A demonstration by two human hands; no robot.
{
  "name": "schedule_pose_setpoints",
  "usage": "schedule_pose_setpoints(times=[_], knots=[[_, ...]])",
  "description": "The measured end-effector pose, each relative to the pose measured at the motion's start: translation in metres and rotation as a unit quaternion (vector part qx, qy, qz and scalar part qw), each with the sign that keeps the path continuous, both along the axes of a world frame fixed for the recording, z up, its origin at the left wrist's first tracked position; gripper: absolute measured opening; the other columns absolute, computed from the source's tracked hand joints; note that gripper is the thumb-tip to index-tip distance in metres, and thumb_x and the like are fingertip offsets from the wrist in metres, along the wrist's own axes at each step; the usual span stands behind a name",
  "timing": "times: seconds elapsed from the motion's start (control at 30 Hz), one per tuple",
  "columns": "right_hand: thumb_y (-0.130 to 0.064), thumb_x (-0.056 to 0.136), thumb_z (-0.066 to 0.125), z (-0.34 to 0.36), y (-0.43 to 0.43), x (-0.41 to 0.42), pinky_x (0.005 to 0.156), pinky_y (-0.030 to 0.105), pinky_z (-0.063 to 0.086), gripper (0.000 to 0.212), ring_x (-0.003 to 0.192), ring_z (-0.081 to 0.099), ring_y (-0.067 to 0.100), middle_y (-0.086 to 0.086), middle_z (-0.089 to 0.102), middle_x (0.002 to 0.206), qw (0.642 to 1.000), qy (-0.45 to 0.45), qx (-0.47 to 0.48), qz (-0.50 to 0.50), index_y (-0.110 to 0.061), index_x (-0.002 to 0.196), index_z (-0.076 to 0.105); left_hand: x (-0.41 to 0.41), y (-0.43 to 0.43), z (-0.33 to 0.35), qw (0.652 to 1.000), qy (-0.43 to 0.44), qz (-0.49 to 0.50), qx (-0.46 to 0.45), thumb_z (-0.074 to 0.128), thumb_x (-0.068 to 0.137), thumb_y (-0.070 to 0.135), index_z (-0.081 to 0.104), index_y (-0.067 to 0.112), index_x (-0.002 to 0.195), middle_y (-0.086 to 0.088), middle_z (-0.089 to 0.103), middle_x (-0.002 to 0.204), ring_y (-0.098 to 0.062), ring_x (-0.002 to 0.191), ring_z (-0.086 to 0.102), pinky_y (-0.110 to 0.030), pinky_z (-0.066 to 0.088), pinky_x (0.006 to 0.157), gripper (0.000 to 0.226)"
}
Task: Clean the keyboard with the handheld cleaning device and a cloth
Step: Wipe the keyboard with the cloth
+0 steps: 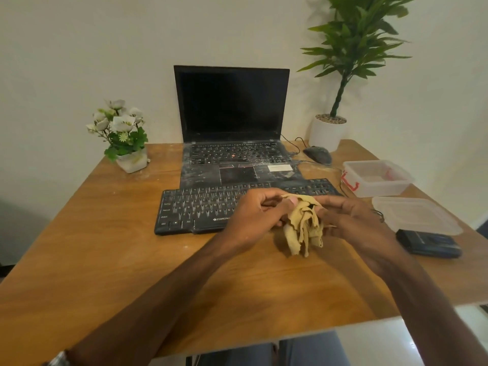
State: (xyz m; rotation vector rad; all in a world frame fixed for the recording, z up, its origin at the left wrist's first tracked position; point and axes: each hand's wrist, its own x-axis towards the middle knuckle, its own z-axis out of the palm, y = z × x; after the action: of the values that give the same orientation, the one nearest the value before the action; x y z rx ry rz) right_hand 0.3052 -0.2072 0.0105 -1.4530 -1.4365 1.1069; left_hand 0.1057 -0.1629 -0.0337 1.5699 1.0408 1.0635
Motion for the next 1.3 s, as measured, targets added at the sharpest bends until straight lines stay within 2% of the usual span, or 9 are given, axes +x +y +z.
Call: schedule_pose_setpoints(times=[0.23, 0.33, 0.5, 0.6, 0.73, 0.9, 1.03, 1.17, 1.3], knots=[[-0.011, 0.101, 0.055, -0.006, 0.007, -0.003, 0.089, 0.047, 0.06, 0.02, 0.09, 0.074, 0.023, 0.009, 0.079, 0.096, 0.996, 0.06, -0.03, -0.058, -0.011, 0.105, 0.075, 0.002, -0.006, 0.003, 0.995, 0.04, -0.079, -0.048, 0.088, 0.084, 0.025, 0.057, 0.026, 0.143, 0.009, 0.068, 0.13, -0.008, 0.116, 0.067, -0.042, 0.059, 0.1, 0.067], [-0.015, 0.101, 0.056, -0.004, 0.009, 0.002, 0.068, 0.032, 0.06, 0.02, 0.079, 0.074, 0.019, 0.012, 0.078, 0.094, 0.994, 0.076, -0.033, -0.071, -0.006, 0.104, 0.075, -0.002, -0.005, 0.007, 0.993, 0.022, -0.095, -0.066, 0.087, 0.084, 0.014, 0.058, 0.023, 0.142, 0.005, 0.069, 0.131, -0.014, 0.117, 0.068, -0.04, 0.059, 0.099, 0.066], [-0.011, 0.094, 0.05, -0.007, 0.017, 0.014, 0.084, 0.042, 0.052, 0.028, 0.091, 0.066, 0.027, 0.017, 0.074, 0.11, 0.964, 0.235, -0.065, -0.101, -0.003, 0.113, 0.07, -0.015, 0.0, 0.017, 0.979, -0.095, -0.14, -0.115, 0.081, 0.087, 0.003, 0.067, 0.011, 0.133, -0.006, 0.073, 0.129, -0.024, 0.123, 0.068, -0.049, 0.057, 0.102, 0.049], [-0.009, 0.089, 0.044, -0.009, 0.017, 0.018, 0.077, 0.042, 0.051, 0.022, 0.096, 0.061, 0.033, 0.019, 0.07, 0.12, 0.947, 0.299, -0.075, -0.09, -0.008, 0.099, 0.064, -0.019, 0.001, 0.021, 0.979, -0.11, -0.139, -0.101, 0.077, 0.09, 0.0, 0.065, 0.008, 0.134, -0.009, 0.074, 0.128, -0.025, 0.121, 0.07, -0.044, 0.058, 0.1, 0.046], [0.007, 0.083, 0.033, -0.009, 0.01, 0.02, 0.076, 0.039, 0.046, 0.028, 0.102, 0.063, 0.03, 0.013, 0.076, 0.105, 0.977, 0.205, -0.042, -0.032, -0.011, 0.079, 0.054, -0.021, 0.001, 0.024, 0.979, -0.142, -0.115, -0.091, 0.075, 0.092, 0.001, 0.065, 0.007, 0.132, -0.009, 0.075, 0.125, -0.026, 0.117, 0.072, -0.035, 0.062, 0.091, 0.041], [0.021, 0.085, 0.042, -0.009, 0.005, 0.019, 0.091, 0.033, 0.051, 0.041, 0.11, 0.068, 0.011, -0.002, 0.077, 0.109, 0.996, 0.009, 0.092, 0.006, -0.008, 0.095, 0.069, -0.019, -0.001, 0.028, 0.979, -0.163, -0.083, -0.094, 0.074, 0.093, 0.005, 0.069, 0.006, 0.127, -0.009, 0.077, 0.121, -0.022, 0.11, 0.073, -0.035, 0.06, 0.093, 0.034], [0.001, 0.093, 0.063, -0.004, -0.004, 0.003, 0.081, 0.015, 0.052, 0.025, 0.103, 0.065, 0.0, -0.013, 0.074, 0.107, 0.973, -0.077, 0.219, -0.004, -0.02, 0.101, 0.074, -0.016, 0.0, 0.025, 0.976, -0.18, -0.047, -0.112, 0.076, 0.092, 0.007, 0.07, 0.004, 0.125, -0.011, 0.077, 0.12, -0.023, 0.109, 0.073, -0.036, 0.061, 0.091, 0.034], [-0.042, 0.082, 0.08, -0.009, -0.008, -0.02, 0.076, 0.024, 0.059, 0.038, 0.098, 0.068, 0.003, -0.018, 0.072, 0.106, 0.966, -0.137, 0.218, 0.036, -0.029, 0.115, 0.069, -0.014, 0.0, 0.026, 0.958, -0.234, -0.061, -0.155, 0.061, 0.102, 0.013, 0.07, 0.003, 0.128, -0.013, 0.075, 0.122, -0.023, 0.107, 0.072, -0.034, 0.061, 0.09, 0.029], [-0.048, 0.078, 0.081, -0.01, -0.006, -0.029, 0.08, 0.029, 0.061, 0.045, 0.094, 0.072, 0.002, -0.014, 0.075, 0.103, 0.976, -0.07, 0.206, -0.001, -0.025, 0.115, 0.07, -0.01, -0.004, 0.023, 0.971, -0.201, -0.07, -0.113, 0.066, 0.099, 0.007, 0.07, 0.006, 0.128, -0.014, 0.075, 0.122, -0.027, 0.11, 0.073, -0.037, 0.061, 0.092, 0.029]])
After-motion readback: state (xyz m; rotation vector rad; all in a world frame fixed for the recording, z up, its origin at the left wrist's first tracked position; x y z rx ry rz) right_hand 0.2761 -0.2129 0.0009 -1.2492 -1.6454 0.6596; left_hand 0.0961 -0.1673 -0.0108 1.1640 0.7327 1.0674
